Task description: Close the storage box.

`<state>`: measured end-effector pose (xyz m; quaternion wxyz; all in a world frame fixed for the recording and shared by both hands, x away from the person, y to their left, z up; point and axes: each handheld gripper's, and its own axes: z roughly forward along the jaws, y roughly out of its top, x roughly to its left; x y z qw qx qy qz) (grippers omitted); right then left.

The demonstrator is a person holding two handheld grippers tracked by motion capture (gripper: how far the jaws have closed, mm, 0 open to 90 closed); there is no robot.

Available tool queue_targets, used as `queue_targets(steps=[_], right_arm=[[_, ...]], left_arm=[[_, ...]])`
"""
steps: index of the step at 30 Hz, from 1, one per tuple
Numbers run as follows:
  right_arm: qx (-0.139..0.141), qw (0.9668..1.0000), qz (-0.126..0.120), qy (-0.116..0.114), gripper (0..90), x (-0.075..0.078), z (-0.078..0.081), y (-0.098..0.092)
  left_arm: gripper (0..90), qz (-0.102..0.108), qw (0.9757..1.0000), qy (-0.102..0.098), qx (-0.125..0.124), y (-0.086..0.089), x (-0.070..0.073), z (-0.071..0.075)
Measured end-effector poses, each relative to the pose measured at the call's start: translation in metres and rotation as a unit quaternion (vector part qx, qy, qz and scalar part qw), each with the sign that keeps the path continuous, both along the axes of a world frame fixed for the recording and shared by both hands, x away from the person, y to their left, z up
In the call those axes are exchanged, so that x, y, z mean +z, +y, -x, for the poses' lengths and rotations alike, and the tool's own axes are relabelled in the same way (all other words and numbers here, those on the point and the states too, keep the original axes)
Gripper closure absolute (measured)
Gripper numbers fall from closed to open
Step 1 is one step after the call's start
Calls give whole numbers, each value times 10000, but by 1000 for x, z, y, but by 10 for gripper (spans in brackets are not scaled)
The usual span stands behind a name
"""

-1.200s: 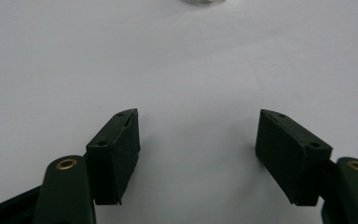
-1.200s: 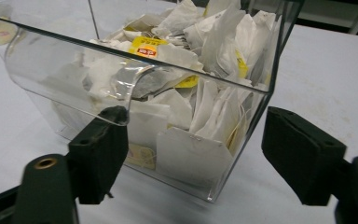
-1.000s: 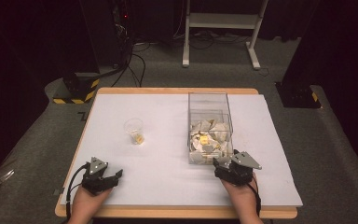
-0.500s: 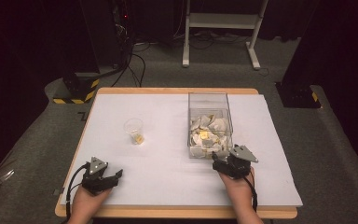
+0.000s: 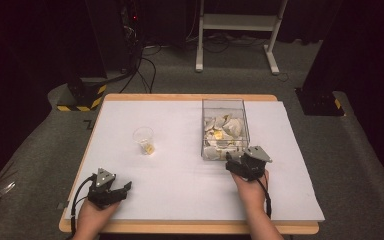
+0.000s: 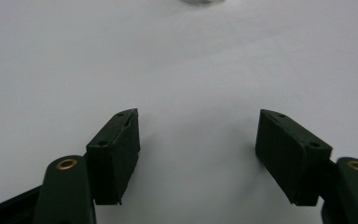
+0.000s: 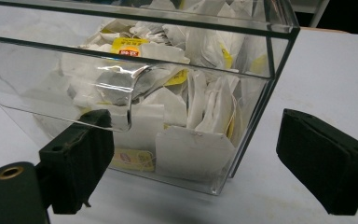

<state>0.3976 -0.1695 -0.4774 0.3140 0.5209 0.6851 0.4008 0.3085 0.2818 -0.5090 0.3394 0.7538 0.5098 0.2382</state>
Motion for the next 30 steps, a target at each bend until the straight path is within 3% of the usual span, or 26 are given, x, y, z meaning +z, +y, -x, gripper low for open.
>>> queue_targets(steps=[19, 30], right_arm=[[-258, 9996, -16, 109, 112, 2, -35, 5], [-214, 9997, -9, 120, 96, 2, -40, 8]], left_arm=[[308, -19, 10000, -1, -23, 0, 0, 0], [308, -20, 10000, -3, -21, 0, 0, 0]])
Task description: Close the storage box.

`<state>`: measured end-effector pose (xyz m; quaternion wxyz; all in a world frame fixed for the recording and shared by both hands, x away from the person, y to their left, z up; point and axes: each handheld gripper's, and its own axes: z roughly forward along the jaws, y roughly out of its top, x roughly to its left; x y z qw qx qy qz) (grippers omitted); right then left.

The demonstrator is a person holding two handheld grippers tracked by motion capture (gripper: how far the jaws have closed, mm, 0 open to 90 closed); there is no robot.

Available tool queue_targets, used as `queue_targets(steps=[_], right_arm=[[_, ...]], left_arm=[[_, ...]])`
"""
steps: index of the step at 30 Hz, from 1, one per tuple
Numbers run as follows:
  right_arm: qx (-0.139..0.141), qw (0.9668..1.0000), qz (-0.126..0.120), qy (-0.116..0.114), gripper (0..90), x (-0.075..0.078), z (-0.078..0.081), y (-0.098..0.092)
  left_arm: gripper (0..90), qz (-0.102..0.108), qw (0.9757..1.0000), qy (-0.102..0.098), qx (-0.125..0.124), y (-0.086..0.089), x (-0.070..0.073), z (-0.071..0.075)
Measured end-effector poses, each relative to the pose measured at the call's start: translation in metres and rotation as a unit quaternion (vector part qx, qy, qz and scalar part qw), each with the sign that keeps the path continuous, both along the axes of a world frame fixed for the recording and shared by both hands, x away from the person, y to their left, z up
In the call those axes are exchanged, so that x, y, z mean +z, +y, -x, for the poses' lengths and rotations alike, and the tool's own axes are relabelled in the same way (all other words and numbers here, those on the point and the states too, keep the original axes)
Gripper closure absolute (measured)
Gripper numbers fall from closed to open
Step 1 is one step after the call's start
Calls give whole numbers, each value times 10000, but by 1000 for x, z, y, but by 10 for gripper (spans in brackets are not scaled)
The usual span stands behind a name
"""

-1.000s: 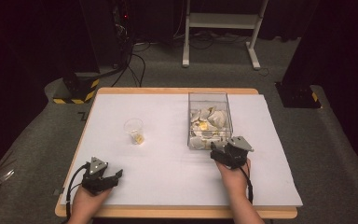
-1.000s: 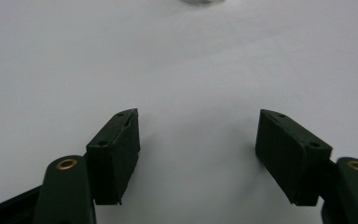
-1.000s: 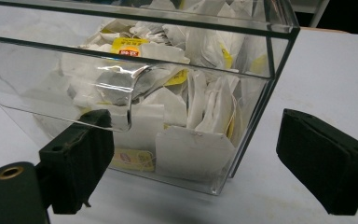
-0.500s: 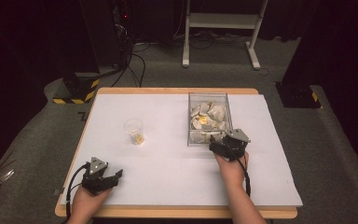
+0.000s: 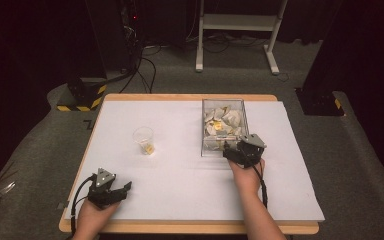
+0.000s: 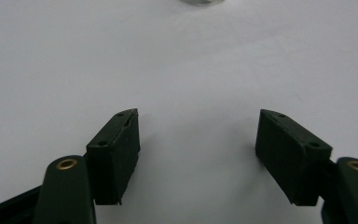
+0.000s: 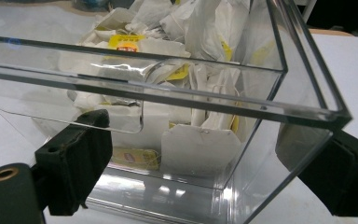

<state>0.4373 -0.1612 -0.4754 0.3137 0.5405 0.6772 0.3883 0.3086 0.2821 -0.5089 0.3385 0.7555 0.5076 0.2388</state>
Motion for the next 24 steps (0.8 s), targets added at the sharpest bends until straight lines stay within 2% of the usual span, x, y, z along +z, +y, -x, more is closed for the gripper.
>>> queue_targets(steps=[8, 9, 16, 24], right_arm=[[16, 10000, 18, 9, 103, 0, 0, 0], [31, 10000, -49, 54, 115, 1, 0, -1], [68, 9999, -44, 117, 137, 2, 1, -2], [173, 9997, -78, 120, 142, 3, 10, -5]], left_arm=[[308, 1, 10000, 3, 0, 0, 0, 0], [308, -1, 10000, -1, -1, 0, 0, 0], [308, -3, 10000, -3, 0, 0, 0, 0], [308, -6, 10000, 6, -2, 0, 0, 0]])
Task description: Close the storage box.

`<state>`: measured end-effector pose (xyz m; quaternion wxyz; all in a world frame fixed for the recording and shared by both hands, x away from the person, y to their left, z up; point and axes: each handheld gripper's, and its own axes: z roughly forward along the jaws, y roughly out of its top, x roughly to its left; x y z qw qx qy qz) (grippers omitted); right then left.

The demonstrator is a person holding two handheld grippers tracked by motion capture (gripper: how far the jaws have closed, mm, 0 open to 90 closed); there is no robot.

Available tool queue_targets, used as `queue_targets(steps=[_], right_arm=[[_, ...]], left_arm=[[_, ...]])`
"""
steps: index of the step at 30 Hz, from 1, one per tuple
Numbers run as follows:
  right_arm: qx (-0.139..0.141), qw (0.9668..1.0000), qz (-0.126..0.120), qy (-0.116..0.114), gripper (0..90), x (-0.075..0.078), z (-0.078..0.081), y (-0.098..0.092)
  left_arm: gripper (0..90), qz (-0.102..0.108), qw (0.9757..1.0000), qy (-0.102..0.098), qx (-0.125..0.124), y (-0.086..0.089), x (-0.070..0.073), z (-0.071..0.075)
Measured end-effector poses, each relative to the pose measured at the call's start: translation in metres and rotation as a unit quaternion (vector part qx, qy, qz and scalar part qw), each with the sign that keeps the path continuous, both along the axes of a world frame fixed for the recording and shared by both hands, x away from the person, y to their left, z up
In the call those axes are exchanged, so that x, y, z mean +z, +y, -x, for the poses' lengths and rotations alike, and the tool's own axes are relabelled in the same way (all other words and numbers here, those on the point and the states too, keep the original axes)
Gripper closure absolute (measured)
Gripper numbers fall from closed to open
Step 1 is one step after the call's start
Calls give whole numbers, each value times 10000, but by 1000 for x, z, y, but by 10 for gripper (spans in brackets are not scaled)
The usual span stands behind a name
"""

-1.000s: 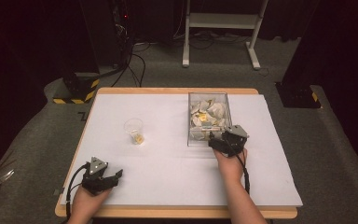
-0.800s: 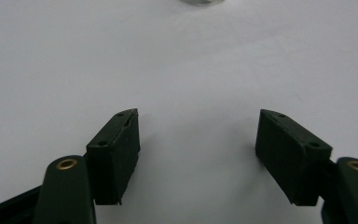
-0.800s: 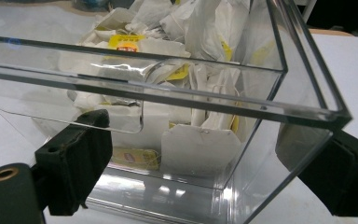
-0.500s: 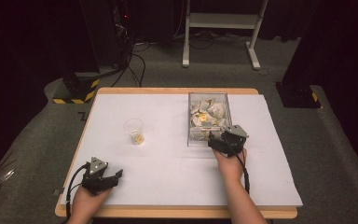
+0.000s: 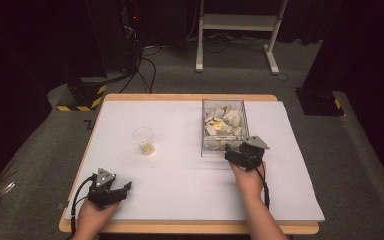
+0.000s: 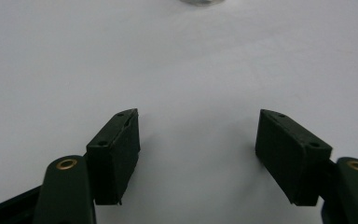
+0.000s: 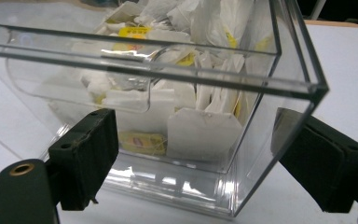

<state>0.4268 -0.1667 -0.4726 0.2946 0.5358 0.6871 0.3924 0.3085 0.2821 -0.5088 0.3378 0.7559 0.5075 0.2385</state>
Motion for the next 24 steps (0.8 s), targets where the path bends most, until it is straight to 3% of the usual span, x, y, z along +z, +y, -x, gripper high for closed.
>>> queue_targets(steps=[15, 24], right_arm=[[321, 9994, -36, -93, 145, 2, 36, -11], [444, 9989, 80, -112, 150, -2, 64, -32]], left_arm=[[309, 19, 10000, -20, 21, -1, 0, 0], [309, 39, 10000, -13, 27, -1, 0, 1]])
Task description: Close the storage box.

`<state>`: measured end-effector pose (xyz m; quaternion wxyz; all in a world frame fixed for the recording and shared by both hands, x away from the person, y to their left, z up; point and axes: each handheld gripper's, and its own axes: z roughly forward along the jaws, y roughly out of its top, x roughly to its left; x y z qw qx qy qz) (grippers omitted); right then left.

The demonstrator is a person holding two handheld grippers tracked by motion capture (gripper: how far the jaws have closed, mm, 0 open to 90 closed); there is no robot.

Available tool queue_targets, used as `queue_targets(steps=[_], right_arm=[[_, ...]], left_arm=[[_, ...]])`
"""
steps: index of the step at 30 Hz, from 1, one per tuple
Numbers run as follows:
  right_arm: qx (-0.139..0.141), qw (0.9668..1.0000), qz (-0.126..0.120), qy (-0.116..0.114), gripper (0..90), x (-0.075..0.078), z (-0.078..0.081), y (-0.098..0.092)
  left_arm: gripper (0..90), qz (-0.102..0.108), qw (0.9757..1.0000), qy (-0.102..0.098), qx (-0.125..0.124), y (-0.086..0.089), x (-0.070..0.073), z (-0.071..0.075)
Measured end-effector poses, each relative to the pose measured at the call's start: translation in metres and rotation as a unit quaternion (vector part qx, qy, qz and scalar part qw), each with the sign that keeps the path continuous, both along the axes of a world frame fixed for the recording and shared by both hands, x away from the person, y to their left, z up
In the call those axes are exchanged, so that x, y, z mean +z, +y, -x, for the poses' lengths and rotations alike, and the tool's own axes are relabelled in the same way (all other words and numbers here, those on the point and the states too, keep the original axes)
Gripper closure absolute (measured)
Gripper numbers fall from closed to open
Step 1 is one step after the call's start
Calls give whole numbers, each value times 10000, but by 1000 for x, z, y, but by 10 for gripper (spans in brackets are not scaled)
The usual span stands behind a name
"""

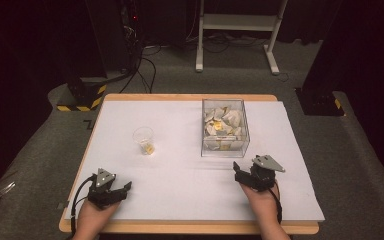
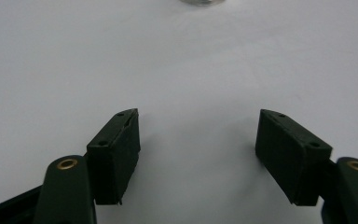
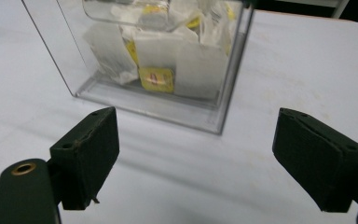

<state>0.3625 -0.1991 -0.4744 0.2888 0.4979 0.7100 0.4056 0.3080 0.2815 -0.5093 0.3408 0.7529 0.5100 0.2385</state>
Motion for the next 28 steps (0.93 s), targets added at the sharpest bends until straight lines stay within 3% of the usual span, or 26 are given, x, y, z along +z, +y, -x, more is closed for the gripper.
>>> queue_targets(steps=[6, 15, 17, 19, 28], right_arm=[[-133, 9996, 196, 149, 159, -10, 20, -28], [-328, 9960, 790, 250, 161, -17, 41, -48], [-339, 9958, 805, 289, 161, -18, 42, -50], [-310, 9952, 780, 511, 163, -24, 41, -53], [-339, 9961, 675, 465, 190, -25, 43, -53]], left_arm=[[309, 19, 10000, 0, 5, 0, 0, 0], [309, 28, 10000, -2, 23, 0, 0, 0], [309, 29, 10000, -3, 24, 0, 0, 0], [309, 13, 10000, -13, 21, 0, 0, 0], [308, 12, 10000, -18, 17, 0, 0, 1]])
